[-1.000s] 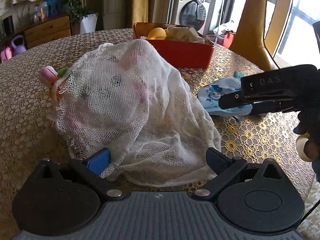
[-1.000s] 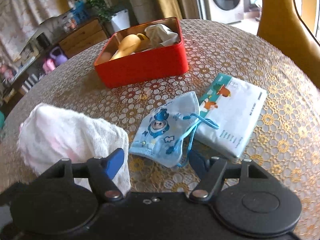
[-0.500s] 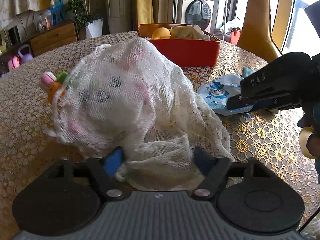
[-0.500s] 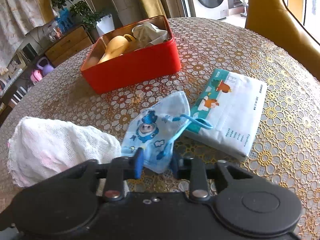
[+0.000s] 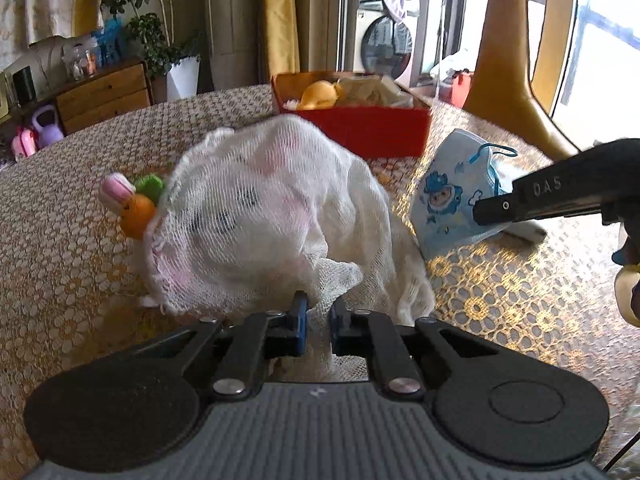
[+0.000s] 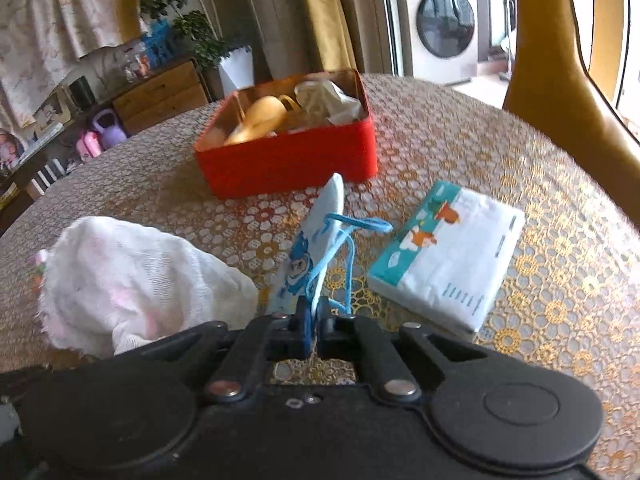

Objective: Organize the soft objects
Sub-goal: 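Lift the mesh bag with left gripper while right gripper lifts the mask toward the tin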

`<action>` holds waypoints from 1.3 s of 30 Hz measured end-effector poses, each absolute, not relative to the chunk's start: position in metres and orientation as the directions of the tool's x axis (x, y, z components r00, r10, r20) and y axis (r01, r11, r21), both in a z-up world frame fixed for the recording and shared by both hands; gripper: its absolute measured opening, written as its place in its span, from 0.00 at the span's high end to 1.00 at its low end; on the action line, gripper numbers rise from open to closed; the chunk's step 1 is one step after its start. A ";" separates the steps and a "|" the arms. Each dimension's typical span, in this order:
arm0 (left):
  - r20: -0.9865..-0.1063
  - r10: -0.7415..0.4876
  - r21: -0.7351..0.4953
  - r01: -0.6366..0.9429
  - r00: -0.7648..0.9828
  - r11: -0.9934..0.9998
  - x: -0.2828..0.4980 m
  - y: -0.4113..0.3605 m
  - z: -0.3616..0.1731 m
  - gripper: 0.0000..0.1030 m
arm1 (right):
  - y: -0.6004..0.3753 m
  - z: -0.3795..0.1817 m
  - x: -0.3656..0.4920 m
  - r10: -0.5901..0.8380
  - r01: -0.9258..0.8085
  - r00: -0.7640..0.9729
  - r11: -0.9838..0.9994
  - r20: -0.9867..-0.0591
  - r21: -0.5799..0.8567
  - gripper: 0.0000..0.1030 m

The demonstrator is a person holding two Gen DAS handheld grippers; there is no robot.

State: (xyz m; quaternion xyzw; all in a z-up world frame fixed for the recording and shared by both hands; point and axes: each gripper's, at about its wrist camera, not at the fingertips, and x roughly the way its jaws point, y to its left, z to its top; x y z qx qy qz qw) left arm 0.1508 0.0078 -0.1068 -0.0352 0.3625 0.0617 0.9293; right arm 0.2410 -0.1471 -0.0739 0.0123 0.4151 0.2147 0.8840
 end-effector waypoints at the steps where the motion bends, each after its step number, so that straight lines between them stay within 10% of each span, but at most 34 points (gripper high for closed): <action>1: -0.674 0.083 -0.028 -0.138 0.734 0.990 0.150 0.008 -0.103 0.90 | -0.149 -0.070 0.238 0.396 -0.378 0.567 0.904 -0.722 0.199 0.98; 39: -0.512 -0.163 -0.291 0.008 0.843 0.957 0.193 0.025 0.087 0.91 | -0.198 0.038 0.208 0.550 -0.559 0.601 0.808 -0.580 0.187 0.98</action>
